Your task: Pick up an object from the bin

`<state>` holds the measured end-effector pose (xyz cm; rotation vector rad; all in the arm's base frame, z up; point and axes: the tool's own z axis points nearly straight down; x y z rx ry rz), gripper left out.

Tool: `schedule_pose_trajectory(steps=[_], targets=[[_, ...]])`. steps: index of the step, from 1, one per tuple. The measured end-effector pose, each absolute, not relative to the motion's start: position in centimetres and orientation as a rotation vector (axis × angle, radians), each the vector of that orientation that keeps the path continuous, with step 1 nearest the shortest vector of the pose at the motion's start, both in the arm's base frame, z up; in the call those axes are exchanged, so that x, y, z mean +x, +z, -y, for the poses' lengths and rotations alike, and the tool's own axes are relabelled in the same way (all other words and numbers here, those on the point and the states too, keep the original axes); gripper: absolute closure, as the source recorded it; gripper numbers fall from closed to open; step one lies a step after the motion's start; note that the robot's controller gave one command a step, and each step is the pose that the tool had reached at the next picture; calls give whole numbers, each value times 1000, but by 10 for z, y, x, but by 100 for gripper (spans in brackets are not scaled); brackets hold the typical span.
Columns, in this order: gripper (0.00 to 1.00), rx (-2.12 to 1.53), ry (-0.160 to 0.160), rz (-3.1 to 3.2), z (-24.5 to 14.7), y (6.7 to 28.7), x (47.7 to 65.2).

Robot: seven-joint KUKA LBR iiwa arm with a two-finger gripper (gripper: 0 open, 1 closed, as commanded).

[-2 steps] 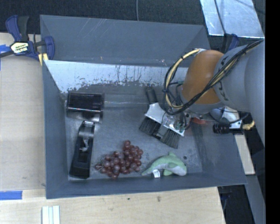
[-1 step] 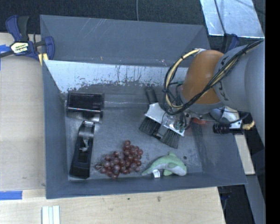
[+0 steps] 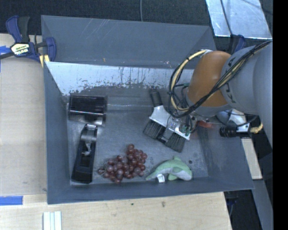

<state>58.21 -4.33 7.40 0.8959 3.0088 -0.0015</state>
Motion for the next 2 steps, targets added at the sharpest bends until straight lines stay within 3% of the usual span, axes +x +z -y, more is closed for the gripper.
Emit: schedule_pose_trajectory(steps=[2], targets=[[100,894,1,-3006,43,112,583]])
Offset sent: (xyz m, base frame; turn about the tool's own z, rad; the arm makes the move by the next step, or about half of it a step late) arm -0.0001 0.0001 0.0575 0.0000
